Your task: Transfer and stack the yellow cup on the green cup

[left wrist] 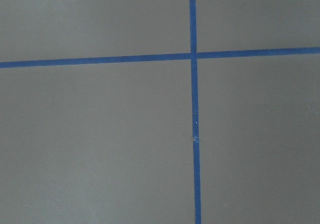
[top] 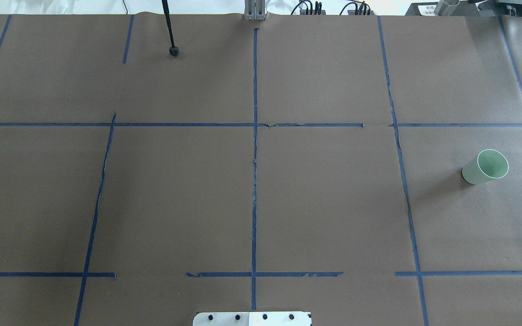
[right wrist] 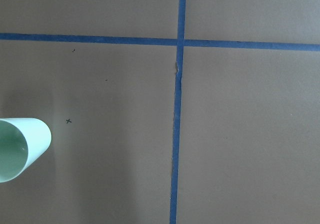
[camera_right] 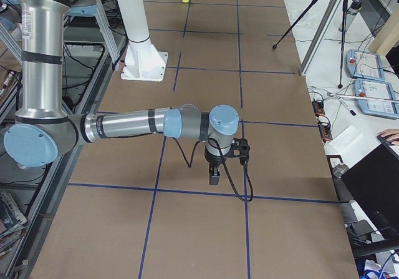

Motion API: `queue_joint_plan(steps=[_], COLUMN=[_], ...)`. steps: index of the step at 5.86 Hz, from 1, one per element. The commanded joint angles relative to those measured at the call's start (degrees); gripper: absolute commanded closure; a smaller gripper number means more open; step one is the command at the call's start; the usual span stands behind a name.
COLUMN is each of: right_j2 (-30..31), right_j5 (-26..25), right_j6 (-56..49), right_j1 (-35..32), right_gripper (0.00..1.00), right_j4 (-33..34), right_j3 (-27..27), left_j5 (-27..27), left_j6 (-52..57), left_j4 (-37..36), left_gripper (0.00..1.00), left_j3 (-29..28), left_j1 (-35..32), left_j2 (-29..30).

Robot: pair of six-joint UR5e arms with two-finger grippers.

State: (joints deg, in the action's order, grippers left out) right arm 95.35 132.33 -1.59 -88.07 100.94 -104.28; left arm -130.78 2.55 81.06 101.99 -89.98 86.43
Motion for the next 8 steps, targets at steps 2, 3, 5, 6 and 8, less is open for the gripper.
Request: queue_joint_plan(steps=[2,3,5,6,8], right_j2=[0.01,0.01,0.01,0.01,0.01], right_j5=[0.03,0.03,-0.06,-0.06,-0.06], right_j6=[0.01,0.01,0.01,0.01,0.01], right_j1=[0.00,0.00,0.00,0.00,0.00], right_gripper=[0.00,0.00,0.00,0.00,0.00], right_j4=[0.05,0.05,-0.04,-0.04,-0.04], right_j3=[0.05,-0.04,-0.22,-0.30,-0.31], left_j5=[-1.39,-2.36,-1.76,-2.37,-2.29], left_j6=[0.00,-0.17,-0.53,-0.61,-0.35], left_j4=[-0.55,-0.47,1.37,1.29,3.04], left_gripper=[0.00,0.00,0.00,0.00,0.00], left_j3=[1.70,2.41,4.17,3.74,5.75], left_j1=[0.15,0.85,1.21,1.21,1.30], left_j2=[-0.03,-0.12,2.15,2.25,1.99])
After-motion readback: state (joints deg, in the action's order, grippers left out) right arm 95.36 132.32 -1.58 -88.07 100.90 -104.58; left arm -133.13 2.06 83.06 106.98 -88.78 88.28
